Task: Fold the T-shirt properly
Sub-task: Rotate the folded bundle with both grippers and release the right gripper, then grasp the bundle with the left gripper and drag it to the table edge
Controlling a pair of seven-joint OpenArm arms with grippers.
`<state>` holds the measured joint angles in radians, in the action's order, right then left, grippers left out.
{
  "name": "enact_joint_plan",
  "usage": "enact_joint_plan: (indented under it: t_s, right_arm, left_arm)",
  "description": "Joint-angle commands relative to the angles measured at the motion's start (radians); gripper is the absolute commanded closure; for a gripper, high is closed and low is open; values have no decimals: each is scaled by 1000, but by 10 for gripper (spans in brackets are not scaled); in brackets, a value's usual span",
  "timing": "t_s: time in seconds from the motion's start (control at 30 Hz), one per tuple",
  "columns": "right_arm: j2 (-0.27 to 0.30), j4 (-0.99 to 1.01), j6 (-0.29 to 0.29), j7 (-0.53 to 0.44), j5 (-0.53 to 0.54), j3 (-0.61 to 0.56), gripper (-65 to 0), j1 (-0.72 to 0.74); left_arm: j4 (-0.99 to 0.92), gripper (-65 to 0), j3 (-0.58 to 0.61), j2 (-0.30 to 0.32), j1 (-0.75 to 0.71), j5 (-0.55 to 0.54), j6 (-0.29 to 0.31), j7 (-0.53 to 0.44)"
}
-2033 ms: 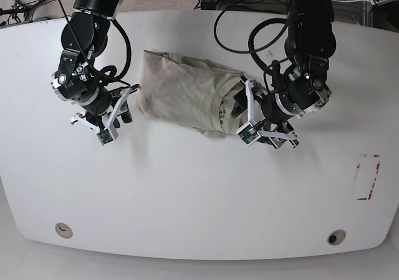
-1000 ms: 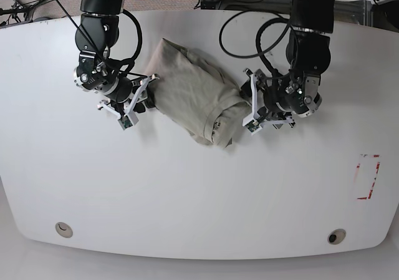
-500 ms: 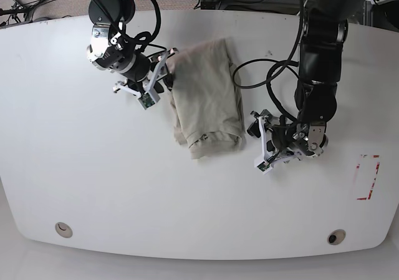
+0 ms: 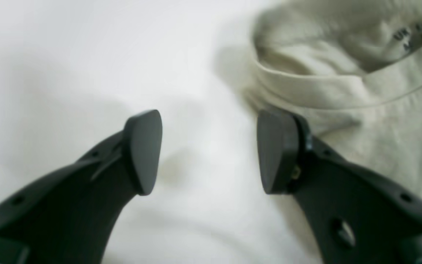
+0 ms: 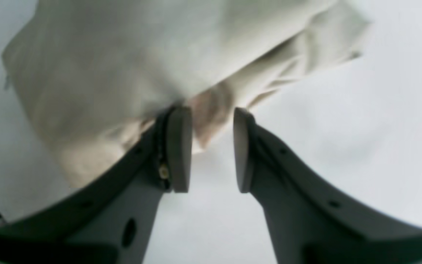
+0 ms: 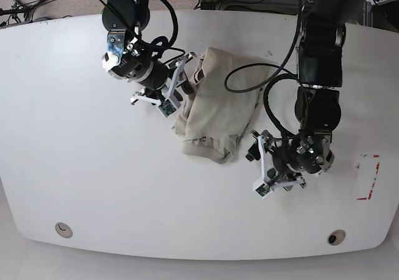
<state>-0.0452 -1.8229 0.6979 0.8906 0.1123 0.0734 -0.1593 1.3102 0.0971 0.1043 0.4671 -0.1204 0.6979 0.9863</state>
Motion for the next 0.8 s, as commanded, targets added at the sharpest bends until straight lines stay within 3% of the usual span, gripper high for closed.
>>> enact_joint_plan:
  t_s: [0.0, 0.27, 0.43, 0.67, 0.77]
  right_arm:
    - [35, -34, 0, -14, 13, 47, -179, 11]
    - [124, -39, 0, -14, 16, 185, -179, 33]
    - [166, -41, 0, -14, 16, 242, -179, 33]
    - [175, -36, 0, -14, 16, 308, -179, 33]
    - [175, -34, 0, -14, 16, 325, -179, 33]
  left_arm:
    - [134, -385, -35, 16, 22, -9, 0, 38]
    - [507, -386, -33, -7, -175, 0, 0, 50]
    - [607, -389, 3, -65, -310, 0, -197, 0]
    - [599, -389, 95, -67, -514, 6, -413, -300]
    - [552, -389, 155, -70, -568, 70, -488, -401]
